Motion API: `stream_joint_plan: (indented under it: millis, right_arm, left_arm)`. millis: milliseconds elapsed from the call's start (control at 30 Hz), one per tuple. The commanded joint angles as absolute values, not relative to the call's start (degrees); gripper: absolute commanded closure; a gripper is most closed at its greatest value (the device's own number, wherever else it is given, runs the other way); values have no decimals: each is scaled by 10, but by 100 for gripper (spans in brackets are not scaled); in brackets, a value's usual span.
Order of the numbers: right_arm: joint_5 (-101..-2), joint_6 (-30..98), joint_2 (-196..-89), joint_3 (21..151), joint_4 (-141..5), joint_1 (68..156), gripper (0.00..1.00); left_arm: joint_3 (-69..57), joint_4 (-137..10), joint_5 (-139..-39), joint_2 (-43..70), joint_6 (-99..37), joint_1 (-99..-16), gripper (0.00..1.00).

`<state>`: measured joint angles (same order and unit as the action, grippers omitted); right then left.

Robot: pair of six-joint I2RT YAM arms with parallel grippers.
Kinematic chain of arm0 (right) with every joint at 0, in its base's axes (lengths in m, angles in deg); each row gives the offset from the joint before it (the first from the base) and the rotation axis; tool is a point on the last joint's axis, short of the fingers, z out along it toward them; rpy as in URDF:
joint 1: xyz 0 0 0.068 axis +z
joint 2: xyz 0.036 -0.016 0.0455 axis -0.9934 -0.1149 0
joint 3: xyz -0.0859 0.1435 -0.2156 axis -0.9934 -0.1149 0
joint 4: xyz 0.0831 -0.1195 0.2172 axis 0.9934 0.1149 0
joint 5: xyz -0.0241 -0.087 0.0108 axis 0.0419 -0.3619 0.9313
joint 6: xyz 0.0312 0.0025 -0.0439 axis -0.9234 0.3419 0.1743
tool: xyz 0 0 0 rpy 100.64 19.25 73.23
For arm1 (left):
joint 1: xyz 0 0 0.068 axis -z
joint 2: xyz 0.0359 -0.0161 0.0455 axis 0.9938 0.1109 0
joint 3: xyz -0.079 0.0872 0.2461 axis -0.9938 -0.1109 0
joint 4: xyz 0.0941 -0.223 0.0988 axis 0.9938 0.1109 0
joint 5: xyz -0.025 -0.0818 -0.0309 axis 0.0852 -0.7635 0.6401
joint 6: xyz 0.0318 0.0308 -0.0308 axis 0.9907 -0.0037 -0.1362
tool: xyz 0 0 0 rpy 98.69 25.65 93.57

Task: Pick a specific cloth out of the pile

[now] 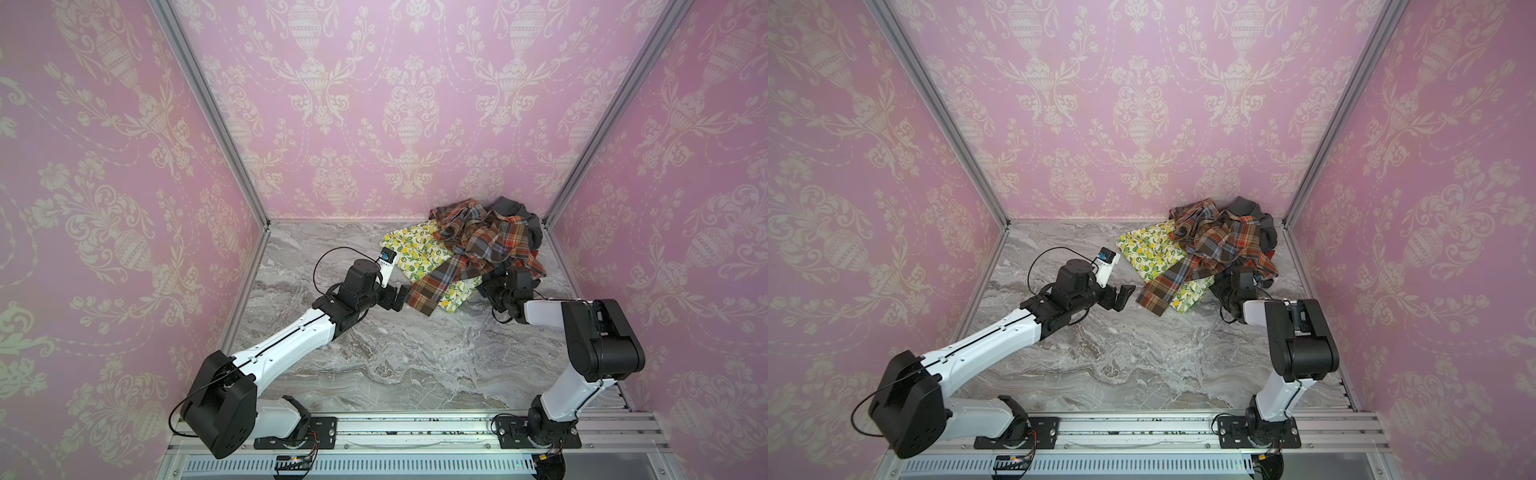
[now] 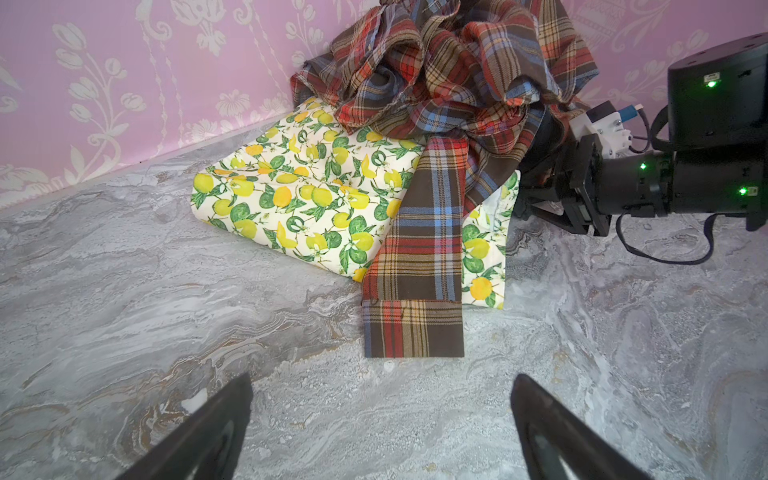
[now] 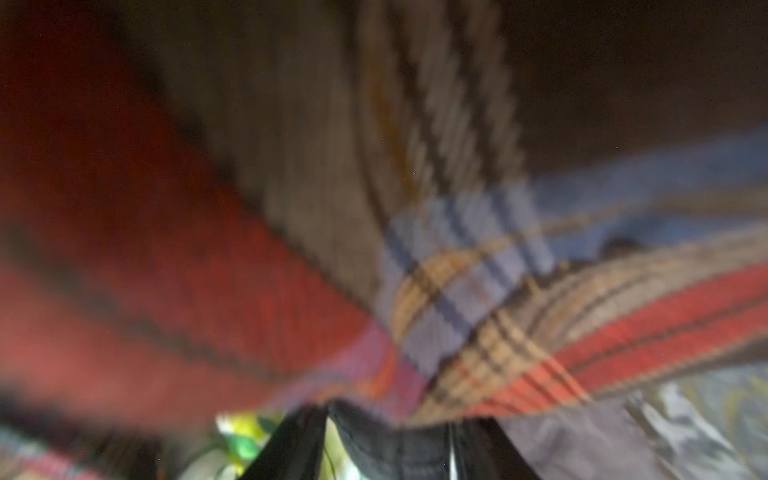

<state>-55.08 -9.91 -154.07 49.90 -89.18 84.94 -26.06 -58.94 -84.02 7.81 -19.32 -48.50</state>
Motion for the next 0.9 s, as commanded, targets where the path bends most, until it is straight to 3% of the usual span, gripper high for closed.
stream_joint_plan:
  millis: [0, 67, 100, 533, 867]
  right_arm:
    - [-546, -128, -1564, 505, -930, 853, 80]
    - [-546, -124, -1559, 516, -927, 852, 99]
    - [-549, -118, -1549, 525, -912, 852, 100]
    - [-580, -23, -1425, 713, -645, 853, 100]
    - [-558, 38, -1460, 994, -521, 849, 100]
  left_arm:
    - [-257, -578, -846, 83, -178, -478, 1]
    - [-258, -578, -845, 83, -177, -477, 1]
    - [-259, -578, -844, 82, -177, -477, 1]
    - [-255, -575, -845, 86, -186, -476, 1]
    - [-248, -569, -845, 88, -201, -476, 1]
